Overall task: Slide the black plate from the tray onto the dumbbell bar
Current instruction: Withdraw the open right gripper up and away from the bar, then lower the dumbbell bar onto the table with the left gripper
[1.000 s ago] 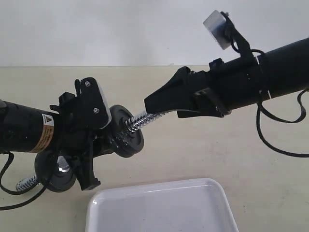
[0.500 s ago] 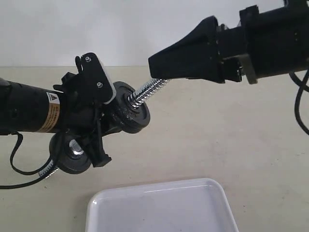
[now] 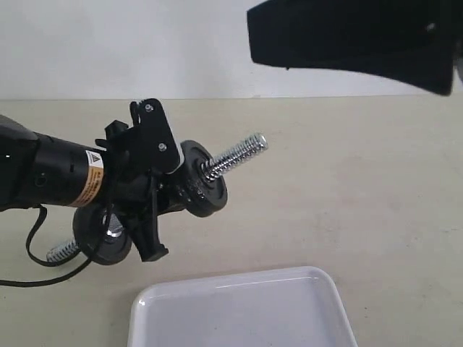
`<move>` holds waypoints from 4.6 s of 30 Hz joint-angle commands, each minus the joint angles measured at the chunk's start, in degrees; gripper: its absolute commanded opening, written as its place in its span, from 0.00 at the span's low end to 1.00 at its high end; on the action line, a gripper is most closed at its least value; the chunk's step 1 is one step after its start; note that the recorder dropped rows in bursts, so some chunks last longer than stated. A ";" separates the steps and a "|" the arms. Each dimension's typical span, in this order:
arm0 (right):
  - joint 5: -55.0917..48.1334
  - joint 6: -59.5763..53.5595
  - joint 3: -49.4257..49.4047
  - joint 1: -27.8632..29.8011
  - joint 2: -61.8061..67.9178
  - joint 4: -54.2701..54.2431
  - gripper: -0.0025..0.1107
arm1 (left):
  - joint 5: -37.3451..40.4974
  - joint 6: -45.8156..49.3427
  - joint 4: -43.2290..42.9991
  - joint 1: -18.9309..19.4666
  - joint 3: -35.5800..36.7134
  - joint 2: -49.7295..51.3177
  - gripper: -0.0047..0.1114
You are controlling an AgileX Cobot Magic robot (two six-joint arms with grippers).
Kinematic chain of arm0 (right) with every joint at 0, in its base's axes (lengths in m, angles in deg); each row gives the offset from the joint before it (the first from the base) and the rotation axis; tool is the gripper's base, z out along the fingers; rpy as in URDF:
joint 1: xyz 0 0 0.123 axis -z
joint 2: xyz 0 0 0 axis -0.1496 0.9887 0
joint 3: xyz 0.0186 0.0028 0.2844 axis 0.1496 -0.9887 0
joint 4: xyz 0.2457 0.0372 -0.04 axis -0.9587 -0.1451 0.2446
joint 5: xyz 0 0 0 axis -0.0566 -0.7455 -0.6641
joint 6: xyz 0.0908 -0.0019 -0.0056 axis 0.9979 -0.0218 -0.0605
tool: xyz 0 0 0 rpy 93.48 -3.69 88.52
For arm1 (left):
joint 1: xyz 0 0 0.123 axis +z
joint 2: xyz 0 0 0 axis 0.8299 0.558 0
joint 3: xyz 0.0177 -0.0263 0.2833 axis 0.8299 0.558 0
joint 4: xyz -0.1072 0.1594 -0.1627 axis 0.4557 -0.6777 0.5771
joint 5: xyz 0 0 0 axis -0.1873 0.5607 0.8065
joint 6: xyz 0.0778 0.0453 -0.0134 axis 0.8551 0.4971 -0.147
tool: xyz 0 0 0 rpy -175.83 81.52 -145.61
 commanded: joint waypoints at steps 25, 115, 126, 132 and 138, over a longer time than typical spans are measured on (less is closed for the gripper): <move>-5.65 3.53 0.28 0.20 -2.62 1.85 0.95 | -2.75 -0.44 2.15 -2.41 -13.38 12.48 0.08; -9.49 3.29 0.28 0.20 -2.62 1.89 0.95 | -0.33 -3.62 2.69 -2.73 -13.63 17.29 0.36; -10.81 3.29 0.28 0.20 -2.62 1.89 0.95 | -0.52 -3.62 2.67 -2.73 -13.63 17.29 0.36; -11.05 3.29 0.28 0.20 -2.62 1.89 0.95 | -0.52 -3.62 2.67 -2.73 -13.63 17.29 0.36; -11.05 3.29 0.28 0.20 -2.62 1.89 0.95 | -0.52 -3.62 2.67 -2.73 -13.63 17.29 0.36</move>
